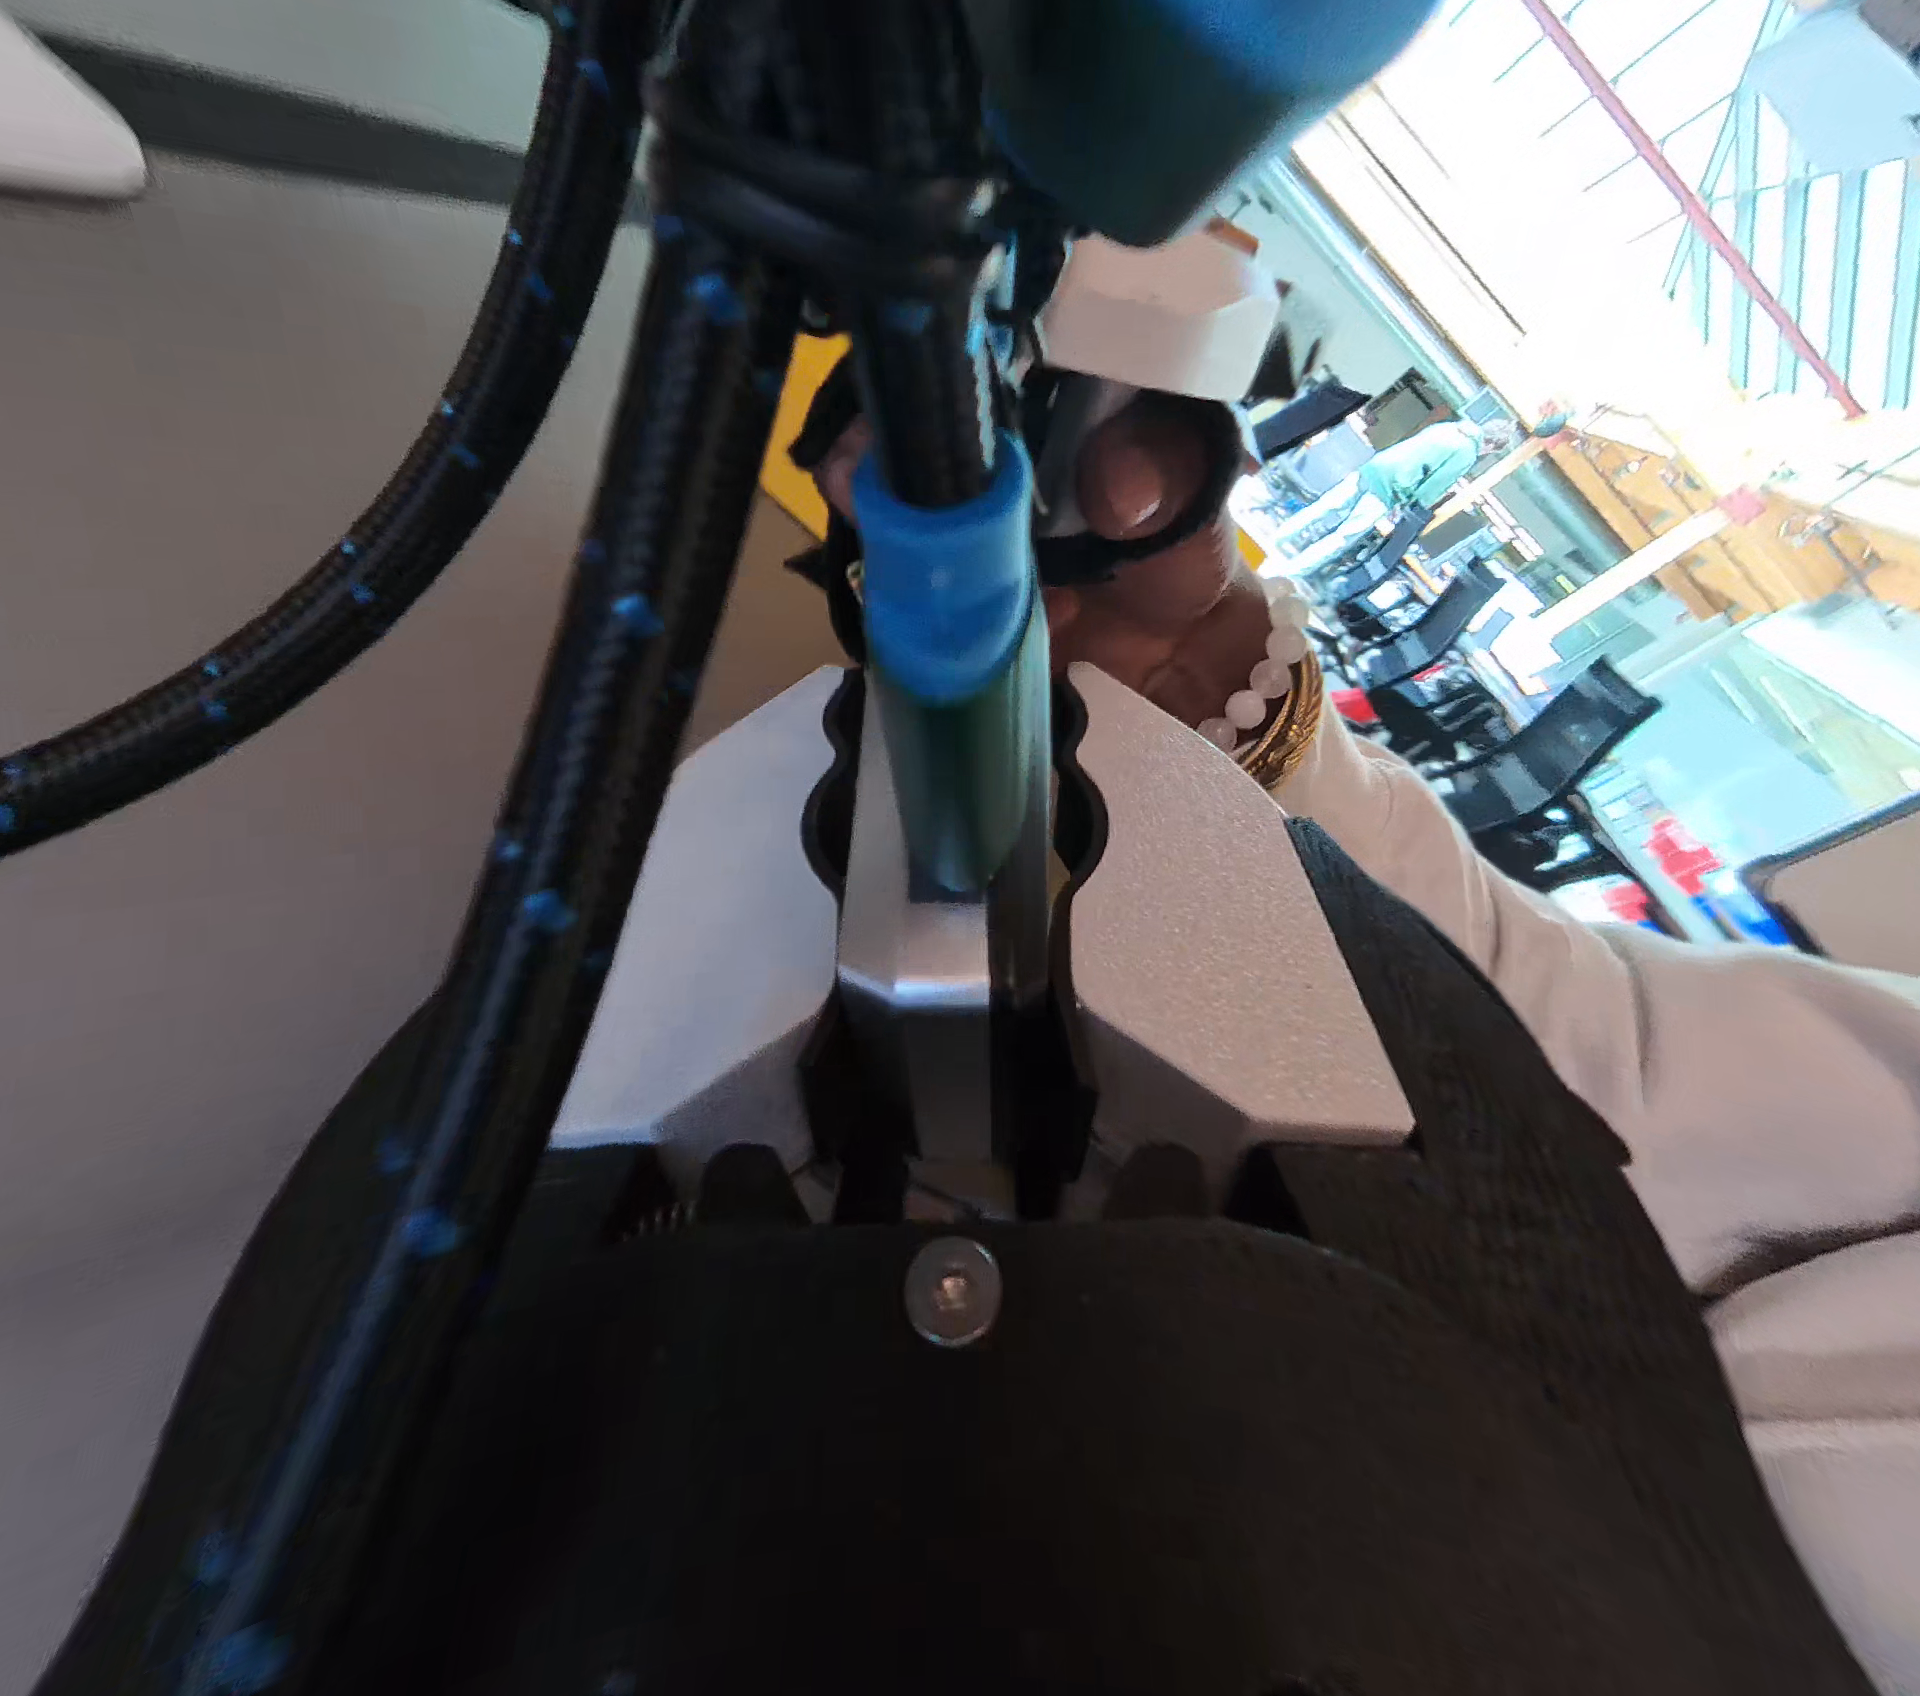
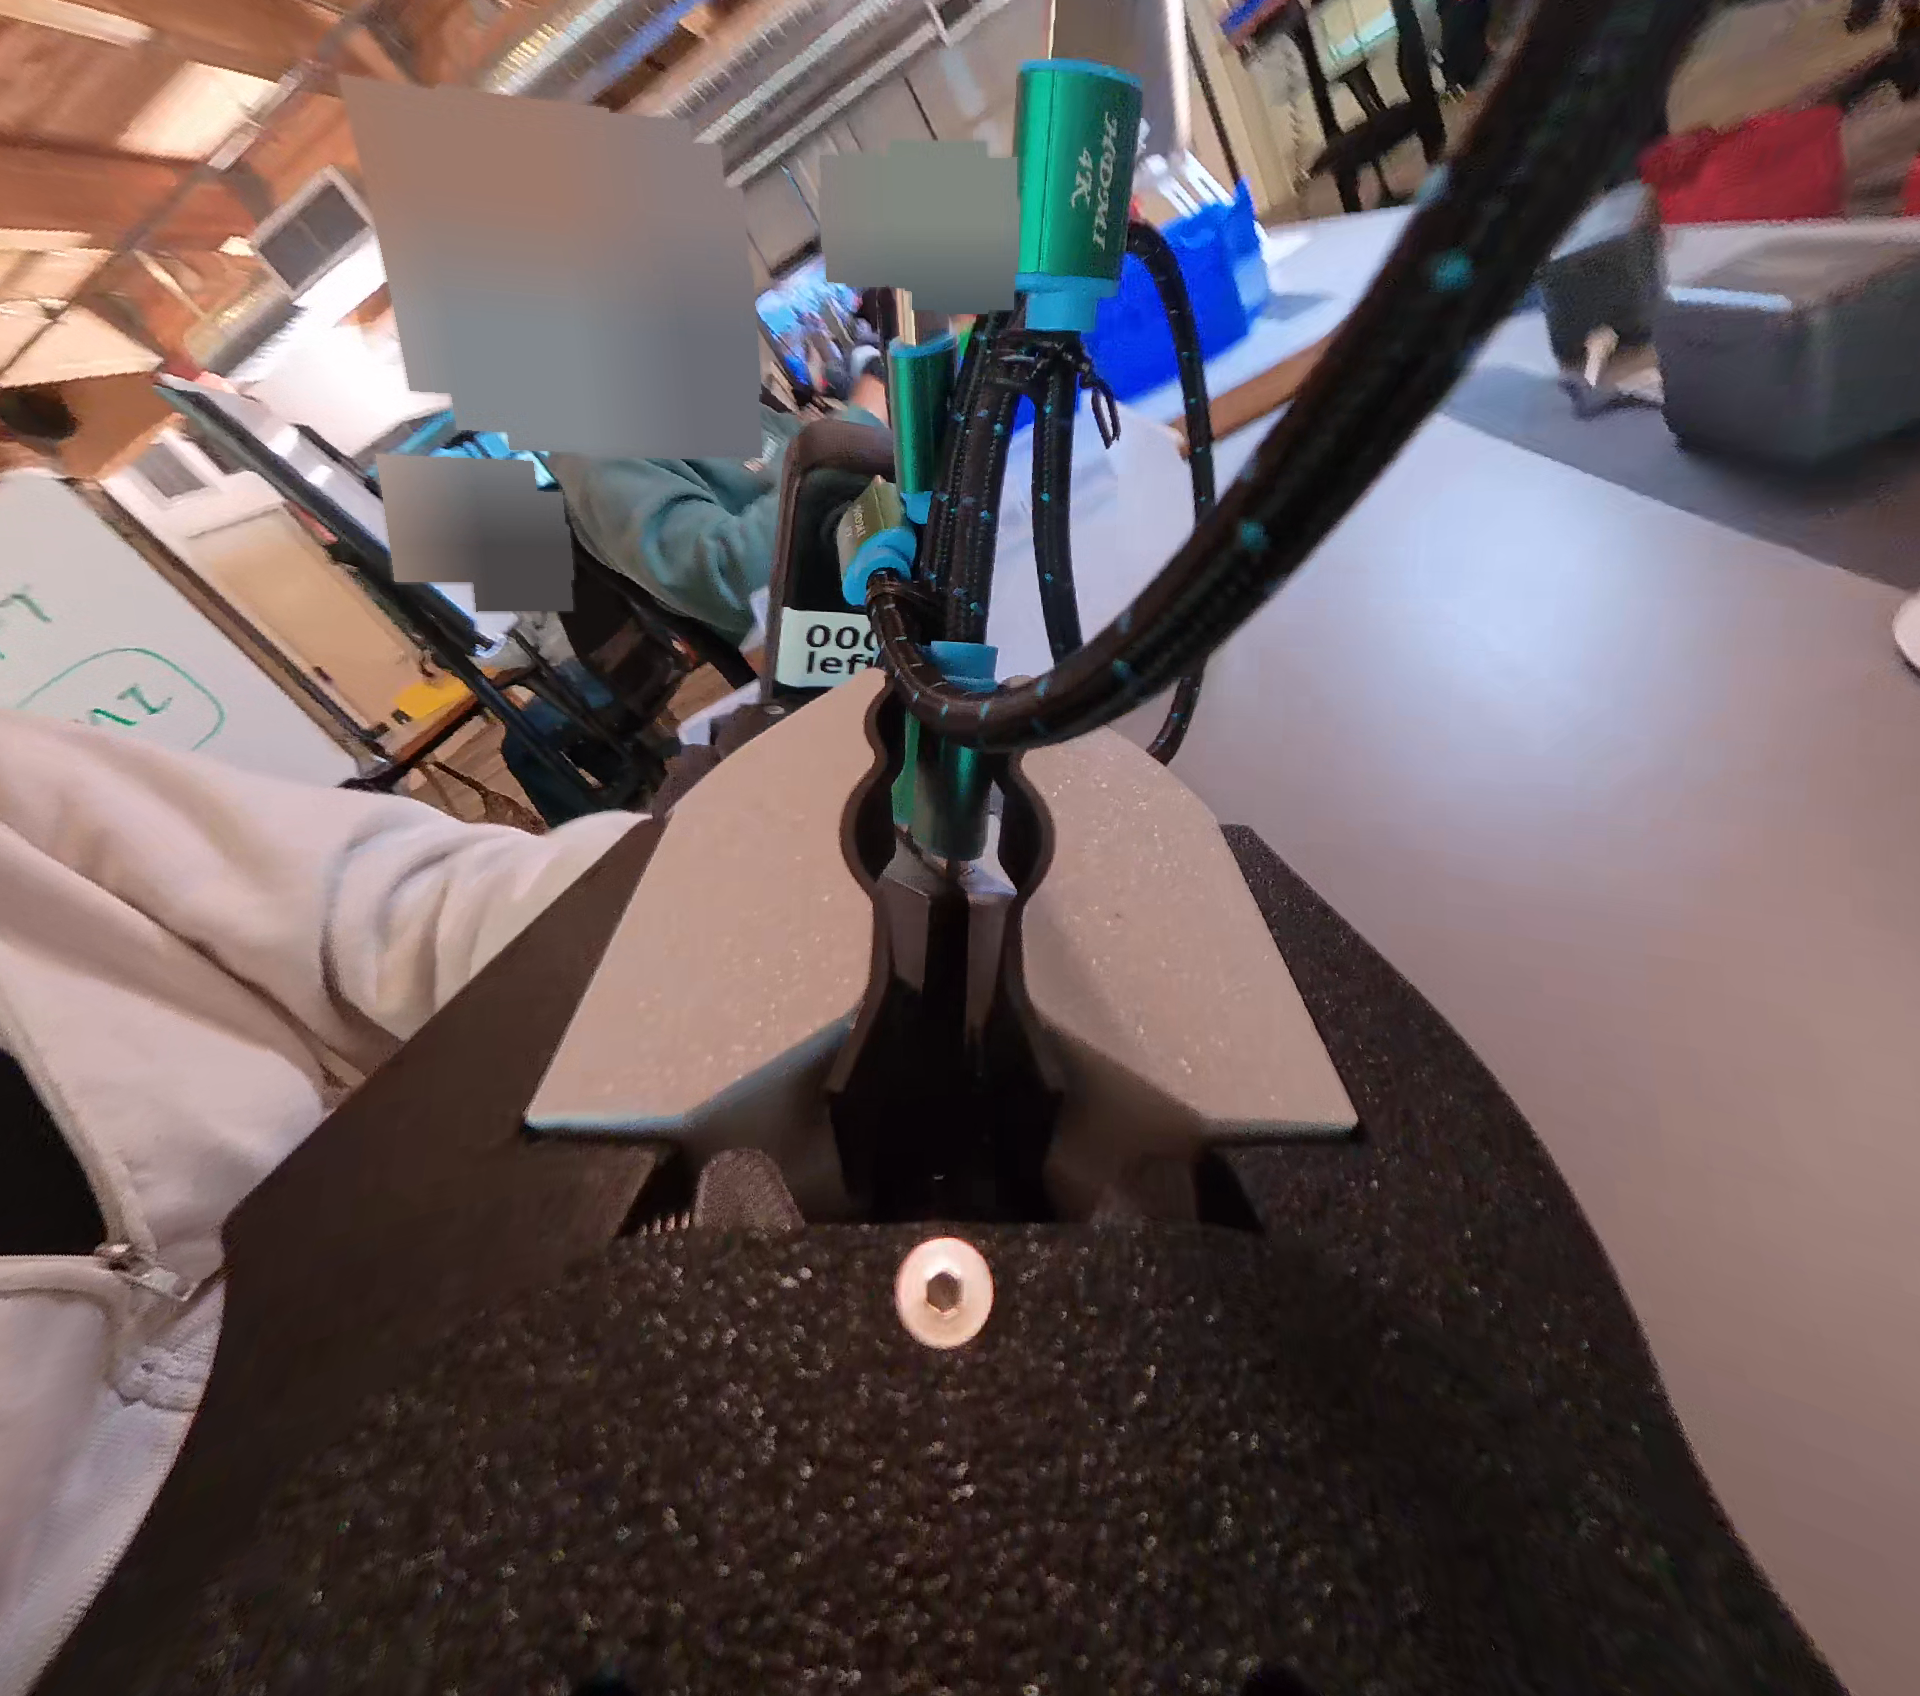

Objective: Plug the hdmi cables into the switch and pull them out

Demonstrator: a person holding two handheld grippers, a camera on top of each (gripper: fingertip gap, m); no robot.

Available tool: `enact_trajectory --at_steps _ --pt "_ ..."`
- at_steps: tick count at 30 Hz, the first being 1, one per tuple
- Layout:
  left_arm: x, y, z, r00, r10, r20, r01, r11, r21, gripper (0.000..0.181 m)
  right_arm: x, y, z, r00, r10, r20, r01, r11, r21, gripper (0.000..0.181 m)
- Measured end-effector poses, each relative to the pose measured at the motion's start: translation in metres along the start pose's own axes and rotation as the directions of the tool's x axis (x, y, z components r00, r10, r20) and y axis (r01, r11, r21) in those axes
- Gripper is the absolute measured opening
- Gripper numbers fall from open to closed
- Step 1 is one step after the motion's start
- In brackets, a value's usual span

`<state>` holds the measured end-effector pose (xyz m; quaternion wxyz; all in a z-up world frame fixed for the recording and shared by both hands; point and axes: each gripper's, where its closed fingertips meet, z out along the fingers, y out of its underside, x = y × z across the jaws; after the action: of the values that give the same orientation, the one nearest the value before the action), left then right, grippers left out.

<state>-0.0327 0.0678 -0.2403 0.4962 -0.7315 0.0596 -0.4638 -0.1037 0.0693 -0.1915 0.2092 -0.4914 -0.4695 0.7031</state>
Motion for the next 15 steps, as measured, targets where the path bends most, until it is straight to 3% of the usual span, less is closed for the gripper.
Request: enact_trajectory --at_steps 2,4,6,7,10,13,15 --pt "0.011 -0.023 -0.008 0.993 0.114 0.015 -0.115 0.986 0.118 0.04 -0.013 -0.013 0.002 0.999 -0.017 0.044 0.014 0.998 0.066 0.016" --pt "0.017 -0.047 -0.023 0.953 0.277 0.123 -0.3 0.92 0.254 0.052 -0.02 -0.03 0.002 0.999 -0.017 0.052 0.008 0.985 0.171 0.016" --pt "0.023 -0.062 -0.033 0.882 0.412 0.228 -0.469 0.82 0.329 0.087 -0.021 -0.045 -0.004 0.999 -0.011 0.04 -0.002 0.952 0.306 0.015" --pt "0.025 -0.063 -0.033 0.862 0.447 0.238 -0.505 0.799 0.328 0.097 -0.02 -0.052 -0.008 0.999 0.001 0.036 -0.015 0.929 0.371 0.015" --pt "0.021 -0.043 -0.017 0.859 0.467 0.208 -0.506 0.835 0.214 0.099 -0.014 -0.063 -0.017 1.0 0.014 -0.023 -0.001 0.86 0.511 0.015" --pt "0.0 -0.023 -0.006 0.796 0.519 0.31 -0.552 0.834 0.021 0.081 -0.014 -0.065 -0.017 0.984 -0.039 -0.172 0.126 0.84 0.527 0.016" --pt "-0.003 -0.025 -0.007 0.745 0.557 0.367 -0.596 0.803 -0.008 0.085 -0.016 -0.064 -0.013 0.955 -0.087 -0.285 0.226 0.835 0.502 0.016"
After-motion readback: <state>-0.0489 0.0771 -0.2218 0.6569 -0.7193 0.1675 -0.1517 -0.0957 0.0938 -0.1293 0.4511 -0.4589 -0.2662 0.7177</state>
